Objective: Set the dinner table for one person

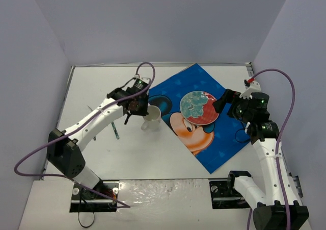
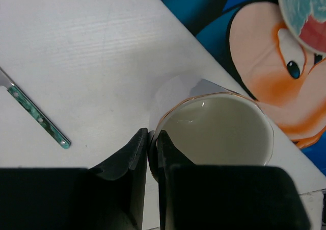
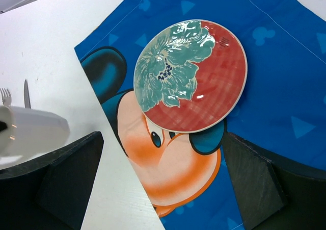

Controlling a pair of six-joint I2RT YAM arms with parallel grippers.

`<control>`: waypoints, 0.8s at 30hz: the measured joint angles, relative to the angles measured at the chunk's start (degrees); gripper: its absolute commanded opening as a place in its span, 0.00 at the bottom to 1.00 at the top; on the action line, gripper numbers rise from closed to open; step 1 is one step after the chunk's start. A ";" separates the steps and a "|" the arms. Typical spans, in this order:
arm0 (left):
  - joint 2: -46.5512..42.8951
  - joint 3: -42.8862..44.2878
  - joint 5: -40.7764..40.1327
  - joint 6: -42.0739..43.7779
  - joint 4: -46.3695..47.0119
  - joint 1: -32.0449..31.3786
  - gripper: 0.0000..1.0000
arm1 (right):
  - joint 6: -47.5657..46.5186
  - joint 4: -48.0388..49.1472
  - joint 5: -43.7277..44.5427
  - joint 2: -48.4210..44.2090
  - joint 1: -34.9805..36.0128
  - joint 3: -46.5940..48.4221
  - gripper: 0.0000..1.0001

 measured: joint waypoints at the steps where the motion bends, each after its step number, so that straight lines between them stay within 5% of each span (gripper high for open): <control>1: 0.04 -1.45 -1.49 -1.07 0.04 -1.92 0.00 | -0.28 -0.26 -0.06 0.03 0.19 0.35 1.00; 8: 0.07 -8.79 -9.19 -9.07 2.77 -10.86 0.00 | -1.34 -2.01 -0.38 0.48 1.69 0.63 1.00; 17: -0.39 -16.09 -16.37 -17.69 9.11 -13.11 0.01 | -2.49 -4.04 -0.19 2.24 5.02 1.13 1.00; 19: -1.08 -17.21 -16.71 -19.15 10.32 -13.22 0.06 | -2.58 -4.14 0.08 2.80 5.84 1.48 1.00; 24: -2.10 -19.28 -16.93 -21.80 12.79 -13.48 0.48 | -2.64 -4.27 1.52 3.92 9.77 1.84 1.00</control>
